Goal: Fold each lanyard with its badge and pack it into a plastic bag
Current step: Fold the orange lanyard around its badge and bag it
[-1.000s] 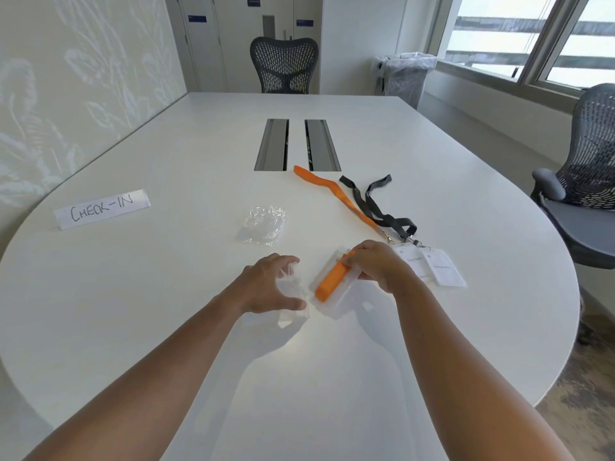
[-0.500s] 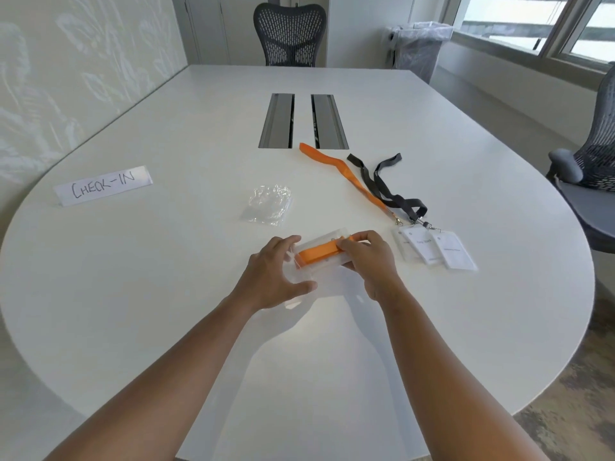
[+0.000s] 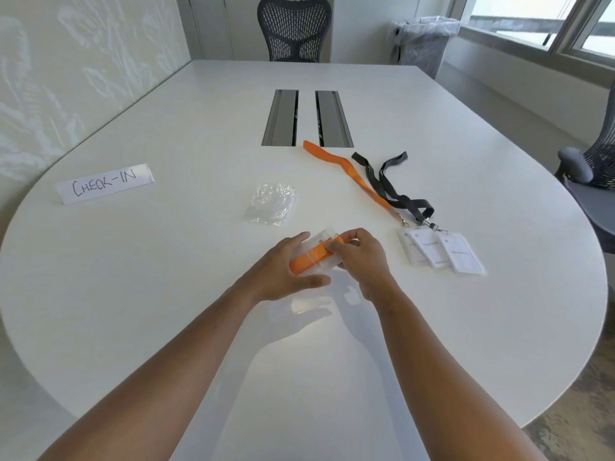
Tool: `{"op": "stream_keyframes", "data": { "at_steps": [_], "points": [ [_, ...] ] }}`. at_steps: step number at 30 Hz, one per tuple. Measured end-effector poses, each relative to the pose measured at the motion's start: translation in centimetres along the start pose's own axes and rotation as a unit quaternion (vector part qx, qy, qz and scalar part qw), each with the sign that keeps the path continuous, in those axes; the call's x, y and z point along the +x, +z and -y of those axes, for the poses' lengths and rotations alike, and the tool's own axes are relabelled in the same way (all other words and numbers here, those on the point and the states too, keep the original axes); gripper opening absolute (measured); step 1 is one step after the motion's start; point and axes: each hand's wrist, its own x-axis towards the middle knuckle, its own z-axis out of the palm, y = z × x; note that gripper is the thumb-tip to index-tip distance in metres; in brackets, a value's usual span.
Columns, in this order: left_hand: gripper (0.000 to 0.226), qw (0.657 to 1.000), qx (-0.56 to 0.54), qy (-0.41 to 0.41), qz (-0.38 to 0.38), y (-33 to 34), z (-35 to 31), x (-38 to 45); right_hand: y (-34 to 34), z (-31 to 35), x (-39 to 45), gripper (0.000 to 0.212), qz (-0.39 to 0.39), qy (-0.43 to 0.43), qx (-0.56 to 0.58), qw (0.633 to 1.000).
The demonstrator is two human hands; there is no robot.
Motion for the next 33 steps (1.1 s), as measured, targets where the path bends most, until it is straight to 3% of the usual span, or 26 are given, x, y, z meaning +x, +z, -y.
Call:
{"op": "stream_keyframes", "data": {
  "at_steps": [3,6,7,16,22,29,33],
  "points": [
    [0.087,0.991,-0.128,-0.029,0.008,-1.0,0.1,0.6,-0.3,0.6,0.3,0.021,0.001,-0.017,0.001,1.000],
    [0.040,0.974,-0.219,-0.048,0.018,-1.8,0.4,1.2,-0.7,1.3,0.7,0.021,0.010,-0.031,-0.002,0.999],
    [0.033,0.971,-0.230,-0.056,0.028,-2.0,0.3,1.2,-0.7,1.6,0.7,0.022,0.014,-0.035,-0.005,0.999],
    [0.038,0.958,-0.279,-0.058,0.037,-2.0,-0.7,0.8,-0.4,3.2,0.1,0.028,0.052,-0.042,-0.045,0.997],
    [0.056,0.942,-0.327,-0.060,0.044,-2.0,-1.2,0.7,-0.6,4.1,-0.1,0.029,0.078,-0.031,-0.012,0.996],
    [0.058,0.938,-0.338,-0.055,0.051,-1.8,-1.2,0.7,-0.8,4.2,0.1,0.024,0.110,-0.022,-0.029,0.993],
    [0.048,0.936,-0.345,-0.047,0.054,-1.8,-1.8,0.6,-0.8,4.3,0.1,0.034,0.114,-0.025,-0.060,0.991]
  ]
}}
